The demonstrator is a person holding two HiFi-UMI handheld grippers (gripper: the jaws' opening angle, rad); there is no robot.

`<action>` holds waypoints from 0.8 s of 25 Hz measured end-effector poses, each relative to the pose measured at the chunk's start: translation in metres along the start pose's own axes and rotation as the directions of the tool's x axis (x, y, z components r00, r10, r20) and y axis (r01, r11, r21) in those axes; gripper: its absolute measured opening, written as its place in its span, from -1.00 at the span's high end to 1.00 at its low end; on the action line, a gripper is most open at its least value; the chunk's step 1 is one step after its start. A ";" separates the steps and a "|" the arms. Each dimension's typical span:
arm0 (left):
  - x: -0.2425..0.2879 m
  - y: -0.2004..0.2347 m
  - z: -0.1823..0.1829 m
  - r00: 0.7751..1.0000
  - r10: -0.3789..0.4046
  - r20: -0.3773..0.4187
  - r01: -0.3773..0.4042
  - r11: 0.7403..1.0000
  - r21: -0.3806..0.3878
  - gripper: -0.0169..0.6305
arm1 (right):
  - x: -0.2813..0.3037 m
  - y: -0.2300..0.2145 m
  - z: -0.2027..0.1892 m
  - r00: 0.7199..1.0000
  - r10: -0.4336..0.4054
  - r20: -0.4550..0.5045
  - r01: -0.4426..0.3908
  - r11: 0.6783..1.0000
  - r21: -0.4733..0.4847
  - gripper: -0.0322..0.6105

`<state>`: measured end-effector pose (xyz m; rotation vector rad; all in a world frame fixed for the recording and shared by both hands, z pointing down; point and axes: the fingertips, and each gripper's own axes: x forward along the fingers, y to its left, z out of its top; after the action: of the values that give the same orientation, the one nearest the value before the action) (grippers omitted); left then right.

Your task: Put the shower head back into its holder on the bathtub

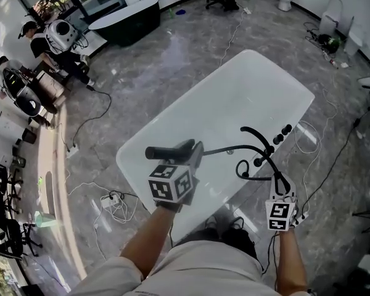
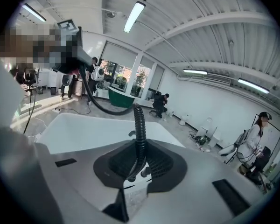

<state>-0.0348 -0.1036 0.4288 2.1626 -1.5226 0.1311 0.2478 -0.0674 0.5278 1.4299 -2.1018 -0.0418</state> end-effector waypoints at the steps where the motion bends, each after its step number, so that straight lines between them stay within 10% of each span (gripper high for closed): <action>1: 0.002 -0.003 -0.003 1.000 -0.008 -0.006 0.008 1.000 0.000 0.64 | -0.006 -0.004 0.009 1.000 -0.006 0.014 0.006 1.000 0.000 0.69; 20: 0.045 -0.093 -0.024 0.979 -0.186 -0.078 0.191 0.980 0.059 0.64 | -0.107 -0.074 0.089 0.974 -0.180 0.139 0.190 0.979 -0.066 0.69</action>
<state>0.0712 -0.1080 0.4348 2.3153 -1.2822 0.1961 0.2935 -0.0333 0.3806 1.6096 -2.0392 -0.2982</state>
